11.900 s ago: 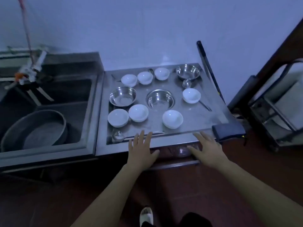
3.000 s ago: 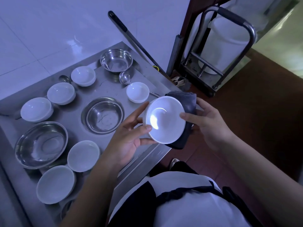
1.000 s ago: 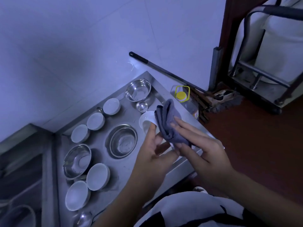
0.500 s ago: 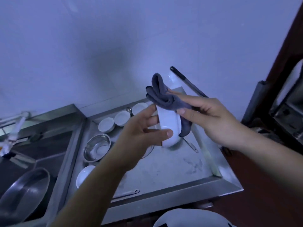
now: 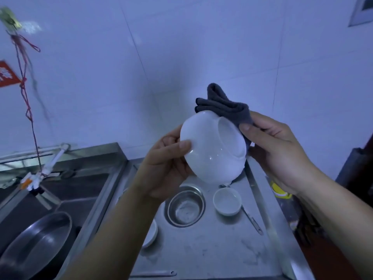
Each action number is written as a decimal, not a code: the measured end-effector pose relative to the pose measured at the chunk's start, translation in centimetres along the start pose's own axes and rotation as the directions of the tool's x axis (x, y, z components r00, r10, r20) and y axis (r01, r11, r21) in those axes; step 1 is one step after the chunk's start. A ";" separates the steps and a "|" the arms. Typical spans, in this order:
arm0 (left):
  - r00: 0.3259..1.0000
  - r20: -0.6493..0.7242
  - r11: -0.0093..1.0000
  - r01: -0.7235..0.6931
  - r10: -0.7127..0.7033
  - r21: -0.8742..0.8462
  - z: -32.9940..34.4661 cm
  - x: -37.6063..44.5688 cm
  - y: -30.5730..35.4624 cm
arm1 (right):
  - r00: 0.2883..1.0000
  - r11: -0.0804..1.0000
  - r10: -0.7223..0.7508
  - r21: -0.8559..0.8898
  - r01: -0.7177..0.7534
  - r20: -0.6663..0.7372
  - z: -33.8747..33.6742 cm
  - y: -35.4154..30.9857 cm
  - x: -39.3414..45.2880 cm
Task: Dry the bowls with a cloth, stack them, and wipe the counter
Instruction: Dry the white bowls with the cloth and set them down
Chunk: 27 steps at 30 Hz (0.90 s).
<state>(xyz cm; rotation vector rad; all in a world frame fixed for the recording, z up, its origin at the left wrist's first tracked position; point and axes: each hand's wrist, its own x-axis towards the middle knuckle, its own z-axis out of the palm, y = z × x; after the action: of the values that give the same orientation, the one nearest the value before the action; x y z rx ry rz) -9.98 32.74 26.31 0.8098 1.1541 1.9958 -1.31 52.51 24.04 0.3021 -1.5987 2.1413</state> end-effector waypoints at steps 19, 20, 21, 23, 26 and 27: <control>0.901 -0.424 0.944 -0.210 0.086 -0.255 -0.9 7.1 -2.6 | 0.883 0.986 -0.134 -0.146 0.076 -0.450 5.1 5.5 0.0; 0.897 -0.424 0.959 -0.218 0.125 -0.179 -0.9 7.1 -2.9 | 0.882 0.986 -0.125 -0.155 0.060 -0.454 5.2 5.6 0.1; 0.893 -0.418 0.967 -0.232 0.167 -0.109 -0.9 7.0 -3.2 | 0.885 0.986 -0.115 -0.161 0.046 -0.451 5.3 5.6 0.2; 0.885 -0.402 0.967 -0.255 0.234 0.002 -0.7 6.8 -3.9 | 0.887 0.990 -0.084 -0.140 0.023 -0.453 5.5 5.6 0.3; 0.879 -0.372 0.952 -0.253 0.300 0.170 -0.1 6.2 -4.7 | 0.873 1.000 -0.003 -0.028 -0.012 -0.487 6.1 5.4 0.4; 0.882 -0.356 0.947 -0.251 0.309 0.201 0.0 6.1 -4.9 | 0.864 1.000 0.019 0.015 -0.014 -0.502 6.4 5.2 0.5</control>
<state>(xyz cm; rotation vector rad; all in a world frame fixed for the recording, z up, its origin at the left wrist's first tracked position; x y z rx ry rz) -12.24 39.50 23.01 0.7085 1.4943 2.4087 -4.77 45.40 21.77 -0.2579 -1.2833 2.0178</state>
